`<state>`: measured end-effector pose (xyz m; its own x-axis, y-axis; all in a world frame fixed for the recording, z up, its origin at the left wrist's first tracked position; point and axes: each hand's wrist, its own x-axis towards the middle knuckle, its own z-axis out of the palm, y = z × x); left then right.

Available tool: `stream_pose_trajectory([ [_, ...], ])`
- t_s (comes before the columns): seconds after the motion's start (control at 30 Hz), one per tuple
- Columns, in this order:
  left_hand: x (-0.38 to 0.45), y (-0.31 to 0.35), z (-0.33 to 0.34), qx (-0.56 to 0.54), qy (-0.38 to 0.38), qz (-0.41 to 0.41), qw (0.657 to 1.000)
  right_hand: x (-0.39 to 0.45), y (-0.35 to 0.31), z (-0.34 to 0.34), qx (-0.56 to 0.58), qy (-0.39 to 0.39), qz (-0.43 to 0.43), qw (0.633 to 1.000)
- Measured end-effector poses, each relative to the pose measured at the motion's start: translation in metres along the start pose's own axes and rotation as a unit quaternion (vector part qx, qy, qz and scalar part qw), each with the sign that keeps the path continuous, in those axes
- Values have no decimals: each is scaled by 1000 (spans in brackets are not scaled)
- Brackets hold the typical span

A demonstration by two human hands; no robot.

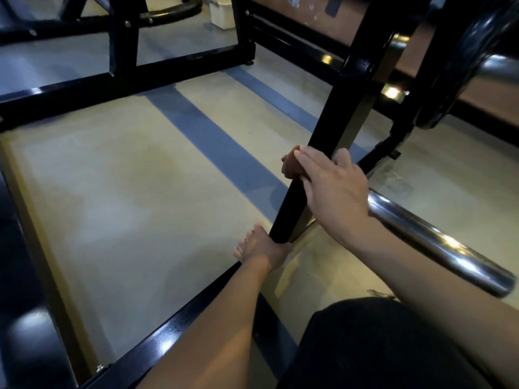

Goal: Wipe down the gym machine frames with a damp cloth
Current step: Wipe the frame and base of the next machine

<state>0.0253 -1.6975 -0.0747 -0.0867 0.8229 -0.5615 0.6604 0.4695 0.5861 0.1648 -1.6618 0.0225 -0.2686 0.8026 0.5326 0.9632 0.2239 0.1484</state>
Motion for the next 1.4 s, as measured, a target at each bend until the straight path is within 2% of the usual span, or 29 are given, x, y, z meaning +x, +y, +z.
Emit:
stream_pose_trajectory([
  [0.1, -1, 24, -8, -46, 17, 92, 995, -24, -3, 13, -4, -64, -106, 992],
  [0.17, -1, 38, -13, -80, 38, 154, 984, -17, 7, 2, 10, -73, -125, 989],
  [0.3, 1, 68, -29, -142, 40, 200, 968, 37, 28, -38, 1, 48, -13, 999],
  [0.37, 1, 80, -35, -161, 35, 218, 962, 47, 30, -42, 3, 63, 18, 998],
  [0.53, 1, 83, -42, -153, 41, 231, 960, 23, 29, -33, -7, -1, -92, 996],
  [0.67, 1, 83, -45, -161, 23, 220, 962, 68, 53, -55, -14, 79, -46, 996],
  [0.77, -1, 84, -44, -175, 23, 209, 962, 78, 55, -63, -2, 109, 1, 994],
  [0.83, -3, 85, -44, -166, 34, 206, 964, 58, 48, -51, 17, 97, -42, 994],
  [0.9, -8, 87, -45, -168, 41, 200, 964, 37, 43, -38, 2, 41, -125, 991],
  [0.97, -10, 89, -48, -181, 37, 191, 964, 44, 48, -42, -6, 28, -142, 990],
  [1.07, -10, 94, -57, -137, 18, 190, 972, 82, 58, -67, 13, 140, -58, 988],
  [1.13, -9, 101, -66, -57, 9, 193, 980, 95, 63, -75, 4, 166, -29, 986],
  [1.2, -7, 108, -75, 28, 30, 195, 980, 89, 60, -67, 13, 129, -41, 991],
  [1.27, -4, 113, -84, 58, 62, 221, 972, 70, 53, -51, -6, 75, -89, 993],
  [1.33, -2, 115, -88, 8, 55, 248, 967, 65, 53, -44, -30, 26, -115, 992],
  [1.4, -2, 112, -87, -54, 48, 269, 961, 82, 59, -53, -15, 49, -103, 993],
])
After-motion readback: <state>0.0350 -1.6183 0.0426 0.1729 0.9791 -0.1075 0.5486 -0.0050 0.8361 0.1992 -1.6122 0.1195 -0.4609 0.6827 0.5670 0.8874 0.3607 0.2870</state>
